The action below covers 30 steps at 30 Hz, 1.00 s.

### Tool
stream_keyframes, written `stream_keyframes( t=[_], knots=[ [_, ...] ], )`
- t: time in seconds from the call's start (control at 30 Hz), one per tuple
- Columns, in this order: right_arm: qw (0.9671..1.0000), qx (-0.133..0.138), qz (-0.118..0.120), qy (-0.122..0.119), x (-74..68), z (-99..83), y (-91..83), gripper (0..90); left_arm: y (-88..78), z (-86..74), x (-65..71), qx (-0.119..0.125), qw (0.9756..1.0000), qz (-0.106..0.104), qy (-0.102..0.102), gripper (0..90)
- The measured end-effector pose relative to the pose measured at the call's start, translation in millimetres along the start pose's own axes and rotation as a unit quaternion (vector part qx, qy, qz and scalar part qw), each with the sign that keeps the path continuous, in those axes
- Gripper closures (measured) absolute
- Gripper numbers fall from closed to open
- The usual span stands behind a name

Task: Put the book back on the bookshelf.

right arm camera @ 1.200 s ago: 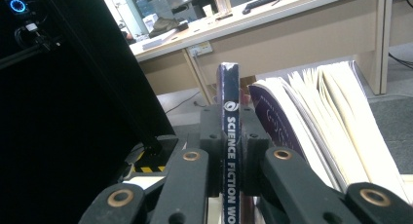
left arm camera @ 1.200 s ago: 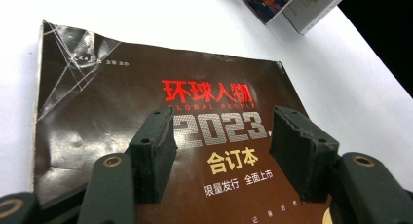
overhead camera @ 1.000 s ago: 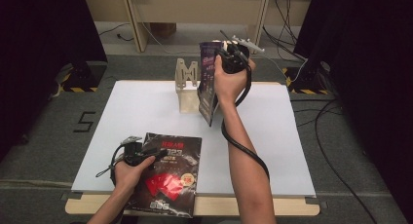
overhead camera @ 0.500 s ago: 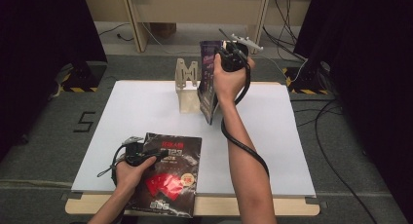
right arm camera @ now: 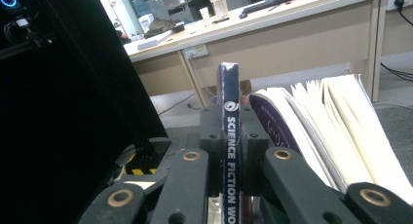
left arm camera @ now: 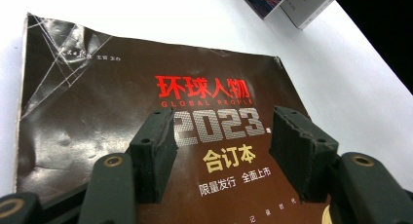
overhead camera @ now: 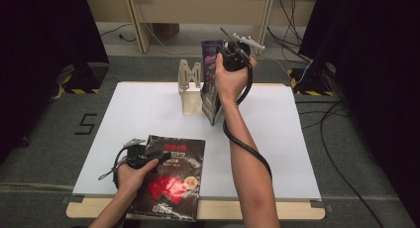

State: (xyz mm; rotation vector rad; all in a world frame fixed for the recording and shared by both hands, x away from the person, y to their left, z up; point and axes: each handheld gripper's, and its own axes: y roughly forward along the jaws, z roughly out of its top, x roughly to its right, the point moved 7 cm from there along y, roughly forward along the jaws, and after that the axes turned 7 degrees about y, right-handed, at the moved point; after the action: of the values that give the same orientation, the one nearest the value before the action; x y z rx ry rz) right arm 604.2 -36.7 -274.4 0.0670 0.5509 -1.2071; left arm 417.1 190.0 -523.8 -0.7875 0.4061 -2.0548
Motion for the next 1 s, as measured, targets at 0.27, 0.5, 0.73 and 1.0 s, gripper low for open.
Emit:
stream_keyframes(
  t=[0.27,0.5,0.73,1.0],
  knots=[
    [1.0000,0.001,0.002,-0.006,-5.6,1.3,4.2,84.3,-1.4,1.2,-0.7,0.003,1.0000,0.001,0.000,41.4],
    [1.0000,0.000,0.007,0.003,-3.5,1.7,5.4,84.3,-2.1,2.3,-1.0,0.005,1.0000,0.000,-0.002,41.4],
    [1.0000,0.006,-0.003,-0.003,1.0,3.4,11.4,84.3,-1.5,0.9,-1.7,0.003,1.0000,0.001,-0.002,41.4],
    [0.9999,0.011,-0.007,-0.010,-2.0,5.0,22.4,84.3,-3.3,2.8,-2.4,0.007,1.0000,0.001,-0.002,41.5]
  ],
)
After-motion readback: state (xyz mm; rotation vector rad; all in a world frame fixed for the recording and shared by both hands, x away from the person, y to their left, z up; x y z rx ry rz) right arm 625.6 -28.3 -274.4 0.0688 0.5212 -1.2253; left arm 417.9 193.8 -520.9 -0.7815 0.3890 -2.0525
